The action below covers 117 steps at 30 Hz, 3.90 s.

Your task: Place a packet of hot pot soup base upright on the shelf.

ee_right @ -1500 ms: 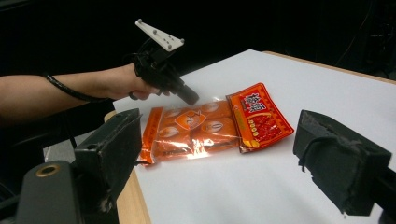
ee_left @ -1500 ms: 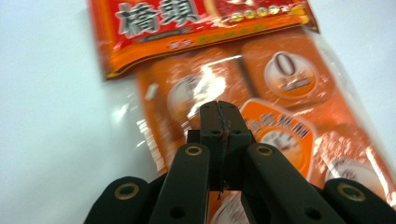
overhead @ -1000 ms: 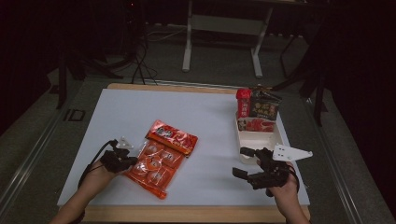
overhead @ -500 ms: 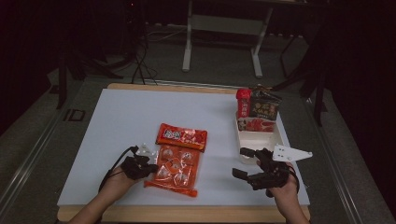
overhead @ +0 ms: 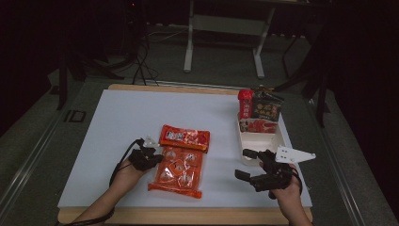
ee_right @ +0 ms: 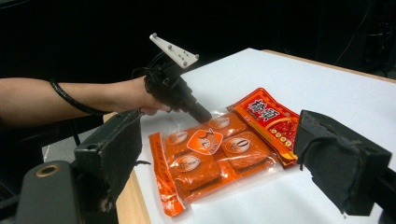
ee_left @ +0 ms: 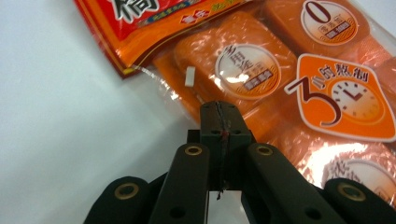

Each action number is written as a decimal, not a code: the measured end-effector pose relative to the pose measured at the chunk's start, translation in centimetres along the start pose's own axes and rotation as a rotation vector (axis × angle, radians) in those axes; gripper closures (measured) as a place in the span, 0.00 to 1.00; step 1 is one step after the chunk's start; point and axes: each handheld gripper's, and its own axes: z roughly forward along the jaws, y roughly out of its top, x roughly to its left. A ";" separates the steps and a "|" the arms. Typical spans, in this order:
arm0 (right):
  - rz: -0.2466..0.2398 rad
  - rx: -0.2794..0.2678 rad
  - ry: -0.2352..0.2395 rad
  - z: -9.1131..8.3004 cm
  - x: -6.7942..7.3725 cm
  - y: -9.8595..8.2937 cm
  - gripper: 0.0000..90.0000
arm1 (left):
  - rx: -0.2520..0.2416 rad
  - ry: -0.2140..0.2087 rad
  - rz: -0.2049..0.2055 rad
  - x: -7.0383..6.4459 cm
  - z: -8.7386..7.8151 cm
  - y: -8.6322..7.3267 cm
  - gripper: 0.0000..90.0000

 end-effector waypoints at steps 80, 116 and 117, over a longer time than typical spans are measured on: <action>-0.111 0.044 -0.207 0.0 0.7 -0.3 0.13 | -0.102 -0.102 -0.198 4.2 4.8 5.2 0.36; -0.098 0.054 -0.196 0.1 0.6 -0.3 0.15 | -0.039 -0.055 -0.105 1.7 6.2 7.3 0.99; -0.099 0.054 -0.199 0.1 0.6 -0.3 0.15 | -0.045 -0.058 -0.107 1.7 6.0 7.4 0.99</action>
